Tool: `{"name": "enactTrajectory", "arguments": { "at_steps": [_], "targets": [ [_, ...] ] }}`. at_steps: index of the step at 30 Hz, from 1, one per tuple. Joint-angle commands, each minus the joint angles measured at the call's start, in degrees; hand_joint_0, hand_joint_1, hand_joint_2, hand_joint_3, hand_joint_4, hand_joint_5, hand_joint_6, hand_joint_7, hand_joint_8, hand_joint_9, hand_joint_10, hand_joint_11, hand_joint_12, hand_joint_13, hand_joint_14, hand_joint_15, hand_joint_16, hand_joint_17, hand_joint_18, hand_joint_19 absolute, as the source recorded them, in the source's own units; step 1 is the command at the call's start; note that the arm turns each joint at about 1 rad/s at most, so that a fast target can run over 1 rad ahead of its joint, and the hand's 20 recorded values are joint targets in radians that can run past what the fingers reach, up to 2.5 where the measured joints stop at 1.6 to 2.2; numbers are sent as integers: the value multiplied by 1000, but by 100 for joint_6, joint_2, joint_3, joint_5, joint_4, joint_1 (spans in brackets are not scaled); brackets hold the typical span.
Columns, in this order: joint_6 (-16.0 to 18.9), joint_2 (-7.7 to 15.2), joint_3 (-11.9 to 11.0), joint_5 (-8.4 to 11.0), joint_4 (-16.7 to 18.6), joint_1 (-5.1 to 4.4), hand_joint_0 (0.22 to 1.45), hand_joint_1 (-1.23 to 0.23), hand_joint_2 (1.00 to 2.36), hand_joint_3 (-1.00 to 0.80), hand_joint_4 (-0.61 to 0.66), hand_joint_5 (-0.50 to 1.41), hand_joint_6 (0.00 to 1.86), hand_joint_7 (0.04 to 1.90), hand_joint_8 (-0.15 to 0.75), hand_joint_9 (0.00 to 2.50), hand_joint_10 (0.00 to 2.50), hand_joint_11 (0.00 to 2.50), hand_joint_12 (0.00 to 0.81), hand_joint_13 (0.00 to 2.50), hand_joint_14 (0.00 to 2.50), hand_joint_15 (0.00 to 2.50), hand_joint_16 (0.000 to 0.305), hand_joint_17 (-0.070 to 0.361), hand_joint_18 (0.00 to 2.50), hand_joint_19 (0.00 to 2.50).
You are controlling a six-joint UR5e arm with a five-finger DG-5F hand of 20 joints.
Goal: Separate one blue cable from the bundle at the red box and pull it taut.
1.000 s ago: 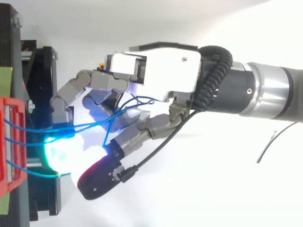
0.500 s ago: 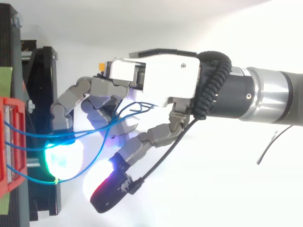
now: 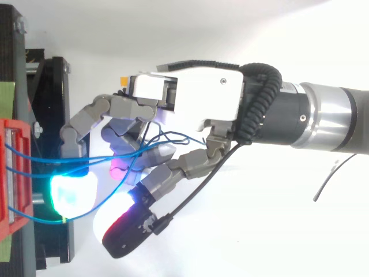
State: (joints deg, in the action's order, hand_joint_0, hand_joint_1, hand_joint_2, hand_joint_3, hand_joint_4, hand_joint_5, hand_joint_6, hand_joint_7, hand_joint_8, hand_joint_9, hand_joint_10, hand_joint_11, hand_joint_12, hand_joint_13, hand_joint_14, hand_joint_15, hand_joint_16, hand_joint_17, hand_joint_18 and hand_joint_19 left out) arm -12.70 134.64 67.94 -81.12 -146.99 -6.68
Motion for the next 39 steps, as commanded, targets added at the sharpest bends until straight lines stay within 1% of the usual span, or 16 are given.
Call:
{"name": "enactTrajectory", "arguments": {
  "at_steps": [1,3,7,9,10,13,15,16,19,24,29,31,33,35,36,39],
  "targets": [
    [-22,1,0,0,12,0,553,-809,1000,-500,92,-140,865,899,251,901,2500,1226,381,1272,89,1721,47,106,1055,1213],
    [-22,1,0,17,21,0,510,-877,1000,-500,94,-140,852,908,262,933,2436,1284,398,1262,0,1691,51,115,1045,1191],
    [-13,1,0,26,4,0,477,-885,1000,-500,112,-141,848,874,269,928,2371,1247,417,1251,1,1637,54,121,1040,1177],
    [-22,1,0,26,4,0,483,-846,1000,-500,106,-139,844,855,269,937,2335,1235,413,1252,2,1627,53,119,1039,1178],
    [-22,1,0,26,4,0,508,-706,1000,-500,109,-135,833,879,257,961,2269,1245,399,1257,2,1615,50,114,1028,1186],
    [-22,-8,0,26,-5,0,556,-584,1000,-500,89,-131,825,900,237,997,2160,1331,370,1257,4,1625,46,103,1019,1208],
    [-22,1,0,26,-14,0,596,-520,1000,-500,59,-130,824,922,229,999,2121,1369,360,1252,5,1634,43,97,1003,1224],
    [-22,1,0,26,-14,0,606,-521,1000,-500,52,-130,823,925,229,999,2116,1380,350,1250,6,1635,43,98,1001,1224],
    [-22,1,0,26,-14,0,637,-573,1000,-500,39,-128,825,901,232,977,2134,1369,355,1250,6,1633,42,95,997,1252],
    [-22,1,0,44,-5,0,661,-769,1004,-443,17,-136,835,890,237,928,2133,1369,362,1215,5,1628,43,97,986,1238],
    [-22,1,0,61,-14,0,720,-924,1000,-500,-33,-154,857,894,231,891,2146,1331,366,1186,7,1592,44,98,980,1209],
    [-22,1,0,61,-14,0,748,-947,1000,-500,-76,-156,870,883,227,899,2173,1308,366,1180,8,1580,44,99,992,1196],
    [-22,1,0,61,-5,0,768,-968,1000,-500,-48,-148,906,704,233,903,2165,1302,371,1151,12,1549,44,99,1000,1161],
    [-22,1,0,61,4,0,774,-984,1000,-500,-25,-145,916,676,239,898,2148,1307,378,1124,13,1531,44,100,1001,1134],
    [-22,1,0,61,12,0,780,-984,1000,-500,-18,-144,939,742,247,896,2150,1310,376,1111,14,1513,44,98,992,1133],
    [-22,1,0,61,12,0,738,-1000,1000,-500,27,-143,953,766,259,902,2189,1279,373,1105,14,1491,43,97,991,1133]
  ]
}}
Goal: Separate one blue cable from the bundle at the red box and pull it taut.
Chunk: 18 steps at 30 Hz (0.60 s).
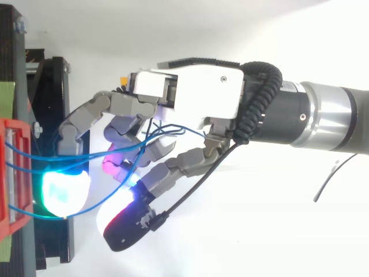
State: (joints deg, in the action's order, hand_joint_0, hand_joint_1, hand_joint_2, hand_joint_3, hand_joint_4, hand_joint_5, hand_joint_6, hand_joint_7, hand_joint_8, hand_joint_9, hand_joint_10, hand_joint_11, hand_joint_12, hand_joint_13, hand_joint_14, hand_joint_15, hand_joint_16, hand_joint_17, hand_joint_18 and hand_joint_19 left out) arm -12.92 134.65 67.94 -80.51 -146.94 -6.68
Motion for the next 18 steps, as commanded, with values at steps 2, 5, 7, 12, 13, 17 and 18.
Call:
{"name": "enactTrajectory", "arguments": {
  "at_steps": [2,5,7,12,13,17,18],
  "targets": [
    [0,0,0,0,7,0,681,-1000,1000,-500,57,-141,954,756,252,901,2187,1299,376,1106,15,1498,43,97,989,1151],
    [0,0,0,0,-2,0,539,-1007,1000,-500,78,-137,950,740,266,900,2223,1295,396,1113,15,1505,47,106,991,1166],
    [0,0,0,0,-2,0,468,-983,1000,-500,93,-141,937,720,292,875,2284,1215,429,1114,11,1483,53,120,988,1152],
    [0,0,0,0,7,0,464,-661,1000,-500,104,-139,887,730,279,903,2287,1154,426,1152,8,1468,54,122,929,1179],
    [0,0,0,0,16,0,485,-619,1000,-500,95,-139,883,740,270,917,2237,1195,412,1145,8,1470,52,116,917,1200],
    [0,0,0,0,16,0,619,-477,1000,-500,37,-133,851,834,230,979,1952,1335,358,1144,12,1493,43,97,871,1244],
    [0,0,0,0,16,0,627,-497,1000,-496,27,-132,850,820,229,992,1901,1354,357,1150,12,1491,43,97,873,1245]
  ]
}}
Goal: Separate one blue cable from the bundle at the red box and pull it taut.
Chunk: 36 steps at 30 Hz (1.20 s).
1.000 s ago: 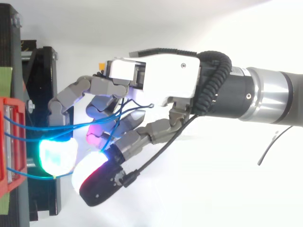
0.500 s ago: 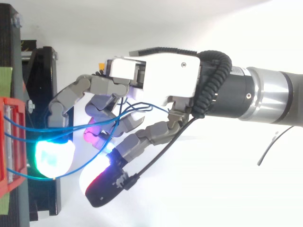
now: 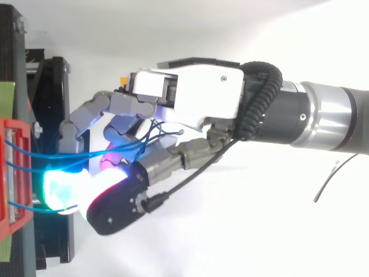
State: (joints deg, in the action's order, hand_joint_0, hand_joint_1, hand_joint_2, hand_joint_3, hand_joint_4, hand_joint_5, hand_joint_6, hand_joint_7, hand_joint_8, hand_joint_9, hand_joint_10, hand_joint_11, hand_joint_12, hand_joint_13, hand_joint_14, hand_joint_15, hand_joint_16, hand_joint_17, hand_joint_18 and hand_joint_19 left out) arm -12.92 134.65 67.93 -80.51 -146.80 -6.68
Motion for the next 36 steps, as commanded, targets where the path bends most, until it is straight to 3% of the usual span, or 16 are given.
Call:
{"name": "enactTrajectory", "arguments": {
  "at_steps": [1,4,6,13,19,25,28,29,31,33,36],
  "targets": [
    [0,0,0,0,-6,0,628,-515,1002,-471,28,-132,849,824,231,996,1884,1365,360,1152,13,1490,43,97,872,1246],
    [0,0,0,0,-15,0,621,-651,1010,-361,22,-131,848,836,232,1005,1792,1424,358,1150,13,1505,43,97,880,1238],
    [0,0,0,0,3,0,652,-845,1011,-344,14,-140,862,881,229,979,1750,1445,361,1148,13,1489,44,100,901,1215],
    [0,0,0,0,-6,0,748,-985,1000,-500,-48,-153,908,940,227,954,1732,1430,367,1116,18,1431,45,101,960,1104],
    [0,0,0,0,-15,0,733,-1007,1000,-500,-27,-155,918,946,220,950,1714,1432,370,1110,21,1422,44,100,965,1090],
    [0,0,0,0,-15,0,631,-1016,1000,-500,14,-156,915,918,229,945,1707,1440,380,1091,21,1412,45,101,959,1109],
    [0,0,0,0,-24,0,735,-942,1000,-500,-52,-162,916,1026,225,950,1712,1424,380,1099,19,1387,44,100,964,1108],
    [0,0,0,0,-24,0,747,-952,1009,-404,-69,-175,931,1075,226,930,1671,1433,376,1095,19,1380,45,101,966,1100],
    [0,-9,0,0,-24,0,764,-956,1013,-345,-31,-194,942,1058,225,893,1625,1406,383,1073,19,1353,45,101,955,1102],
    [0,-9,0,0,-33,0,774,-948,1005,-431,24,-205,923,899,222,840,1564,1406,385,1014,22,1297,45,101,924,1065],
    [0,0,0,9,-24,-9,729,-979,1000,-500,57,-213,910,881,218,828,1579,1377,383,996,23,1253,45,102,919,1035]
  ]
}}
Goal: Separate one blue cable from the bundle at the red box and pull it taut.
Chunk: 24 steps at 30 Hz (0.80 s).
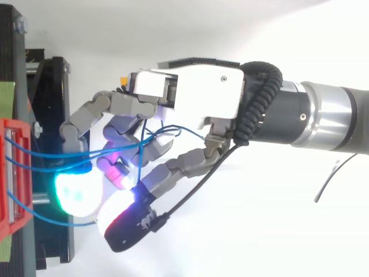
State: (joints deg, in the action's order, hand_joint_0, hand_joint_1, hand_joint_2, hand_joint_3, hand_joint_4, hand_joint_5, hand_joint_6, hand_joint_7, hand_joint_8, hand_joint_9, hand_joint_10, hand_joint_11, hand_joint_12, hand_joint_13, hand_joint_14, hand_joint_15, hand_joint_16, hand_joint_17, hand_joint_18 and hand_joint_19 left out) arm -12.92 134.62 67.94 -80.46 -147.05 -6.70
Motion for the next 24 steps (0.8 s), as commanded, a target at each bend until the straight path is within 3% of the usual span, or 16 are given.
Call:
{"name": "enactTrajectory", "arguments": {
  "at_steps": [1,4,6,8,10,13,16,20,24],
  "targets": [
    [0,3,0,4,1,-7,719,-985,1000,-500,55,-213,909,881,218,825,1577,1390,388,997,22,1246,45,101,918,1026],
    [0,3,0,22,1,-15,614,-1021,1000,-500,72,-220,901,865,221,804,1582,1376,386,959,23,1197,46,103,882,1007],
    [0,3,0,22,1,-24,531,-1039,1000,-500,118,-244,892,838,252,726,1452,1349,398,823,24,1004,51,114,773,858],
    [9,3,0,22,1,-33,501,-1048,1000,-500,158,-264,875,818,264,664,1119,1397,402,693,24,827,55,124,671,735],
    [18,3,0,39,1,-42,444,-1020,1000,-500,208,-278,808,803,296,646,433,1511,415,525,19,600,60,134,519,559],
    [18,3,9,48,-8,-42,410,-886,1000,-500,248,-274,783,797,331,678,0,1518,429,469,16,491,63,141,431,492],
    [26,3,9,48,-8,-42,447,-690,1000,-500,239,-257,766,800,335,681,10,1341,419,497,14,471,59,133,420,510],
    [26,3,9,48,-17,-42,518,-492,1000,-500,192,-238,766,800,307,791,14,1328,386,611,17,541,52,116,476,579],
    [26,3,9,48,9,-42,583,-464,1000,-500,156,-225,772,799,285,910,11,1403,375,719,20,644,48,108,533,628]
  ]
}}
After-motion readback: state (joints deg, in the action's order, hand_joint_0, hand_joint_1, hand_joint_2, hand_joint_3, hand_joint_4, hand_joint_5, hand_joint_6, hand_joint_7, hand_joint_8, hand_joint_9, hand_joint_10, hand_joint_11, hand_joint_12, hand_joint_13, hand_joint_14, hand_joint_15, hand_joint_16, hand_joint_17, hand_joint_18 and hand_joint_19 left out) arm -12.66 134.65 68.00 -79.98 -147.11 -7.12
